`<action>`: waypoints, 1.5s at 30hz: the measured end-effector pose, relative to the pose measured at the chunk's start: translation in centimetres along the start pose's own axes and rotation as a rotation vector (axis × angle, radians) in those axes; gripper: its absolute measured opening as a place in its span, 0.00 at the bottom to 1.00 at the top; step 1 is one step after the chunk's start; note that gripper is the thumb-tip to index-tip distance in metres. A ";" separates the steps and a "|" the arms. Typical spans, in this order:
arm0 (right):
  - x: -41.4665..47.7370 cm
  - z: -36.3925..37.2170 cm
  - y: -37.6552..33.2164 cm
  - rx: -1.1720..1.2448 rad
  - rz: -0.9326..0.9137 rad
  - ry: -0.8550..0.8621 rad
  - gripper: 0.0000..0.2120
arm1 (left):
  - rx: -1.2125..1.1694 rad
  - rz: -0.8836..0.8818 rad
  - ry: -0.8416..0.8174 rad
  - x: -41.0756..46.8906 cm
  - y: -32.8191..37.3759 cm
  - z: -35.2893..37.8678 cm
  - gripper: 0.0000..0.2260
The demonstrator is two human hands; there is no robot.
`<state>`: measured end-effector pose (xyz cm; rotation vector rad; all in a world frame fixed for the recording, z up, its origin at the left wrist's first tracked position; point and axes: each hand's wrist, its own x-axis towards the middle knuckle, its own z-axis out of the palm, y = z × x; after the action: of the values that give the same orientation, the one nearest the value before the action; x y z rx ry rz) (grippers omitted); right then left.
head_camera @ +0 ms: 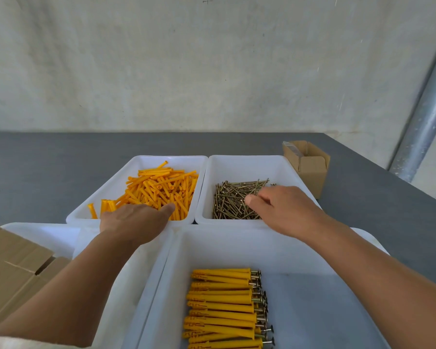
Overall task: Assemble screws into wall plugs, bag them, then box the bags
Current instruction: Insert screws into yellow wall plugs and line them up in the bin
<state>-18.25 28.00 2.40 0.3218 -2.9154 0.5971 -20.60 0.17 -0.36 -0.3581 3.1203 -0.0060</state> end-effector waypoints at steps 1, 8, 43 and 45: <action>0.1 0.3 0.6 -0.006 0.032 -0.033 0.25 | 0.003 0.004 -0.001 0.1 0.0 0.0 0.36; 0.7 1.7 1.5 -0.096 0.082 -0.286 0.35 | 0.019 0.023 0.000 0.6 -0.1 0.2 0.34; 1.1 1.9 1.6 -0.001 0.025 -0.155 0.25 | -0.138 0.231 0.148 -0.2 0.4 -0.4 0.28; 1.1 1.8 1.4 0.005 0.007 -0.148 0.24 | -0.171 0.220 0.170 -0.5 0.6 -0.5 0.27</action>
<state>-19.83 28.34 0.42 0.3712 -3.0583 0.6059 -20.28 0.82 0.17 -0.0116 3.3195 0.2445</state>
